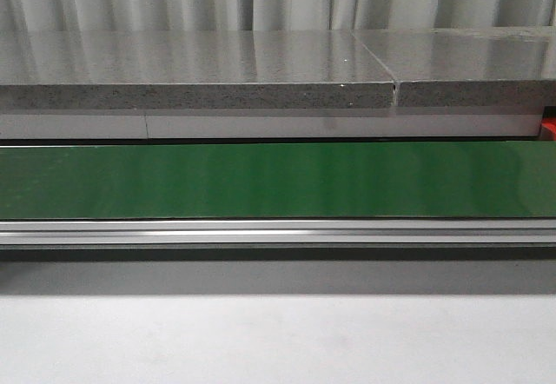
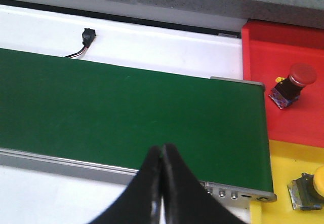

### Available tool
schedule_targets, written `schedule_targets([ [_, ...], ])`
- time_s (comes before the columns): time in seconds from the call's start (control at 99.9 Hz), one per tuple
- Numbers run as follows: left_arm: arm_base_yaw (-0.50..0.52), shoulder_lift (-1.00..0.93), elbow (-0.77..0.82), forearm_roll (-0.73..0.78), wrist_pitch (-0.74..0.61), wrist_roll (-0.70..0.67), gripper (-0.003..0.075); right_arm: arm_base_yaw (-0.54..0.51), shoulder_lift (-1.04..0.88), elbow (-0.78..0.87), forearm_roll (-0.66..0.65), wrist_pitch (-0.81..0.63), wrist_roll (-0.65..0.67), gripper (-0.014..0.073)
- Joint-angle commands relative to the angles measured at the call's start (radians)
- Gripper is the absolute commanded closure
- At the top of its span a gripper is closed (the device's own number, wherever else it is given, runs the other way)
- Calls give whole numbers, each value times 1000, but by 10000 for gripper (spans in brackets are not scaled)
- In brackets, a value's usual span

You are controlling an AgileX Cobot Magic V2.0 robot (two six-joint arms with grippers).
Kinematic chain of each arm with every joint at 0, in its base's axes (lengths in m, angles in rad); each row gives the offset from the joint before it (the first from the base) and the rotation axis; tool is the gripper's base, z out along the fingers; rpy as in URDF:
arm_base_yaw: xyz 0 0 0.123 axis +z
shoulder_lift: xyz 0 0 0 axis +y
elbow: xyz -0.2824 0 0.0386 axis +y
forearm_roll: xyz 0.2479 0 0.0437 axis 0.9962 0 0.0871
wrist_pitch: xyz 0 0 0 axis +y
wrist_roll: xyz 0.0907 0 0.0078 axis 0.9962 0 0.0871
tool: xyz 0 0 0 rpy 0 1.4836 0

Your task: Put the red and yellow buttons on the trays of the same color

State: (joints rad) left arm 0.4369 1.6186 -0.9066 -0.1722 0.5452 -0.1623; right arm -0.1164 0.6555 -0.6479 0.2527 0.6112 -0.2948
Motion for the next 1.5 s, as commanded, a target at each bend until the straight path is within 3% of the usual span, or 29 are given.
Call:
schedule_targets([
  [0.0,1,-29,-29,-4,-50,-8,113,2,-1,-23,5,-62,-6,662],
  [0.17,1,-29,-29,-4,-75,-8,205,2,-1,-23,5,-62,-6,662],
  [0.44,1,-29,-29,-4,-71,-8,587,2,-1,-23,5,-62,-6,662],
  [0.61,-1,-48,-50,-4,28,36,740,2,-1,-23,5,-62,-6,662],
  [1.031,-109,-281,-166,-11,158,98,739,2,-1,-23,5,-62,-6,662],
  [1.491,-286,-159,-270,-11,228,123,739,2,-1,-23,5,-62,-6,662],
])
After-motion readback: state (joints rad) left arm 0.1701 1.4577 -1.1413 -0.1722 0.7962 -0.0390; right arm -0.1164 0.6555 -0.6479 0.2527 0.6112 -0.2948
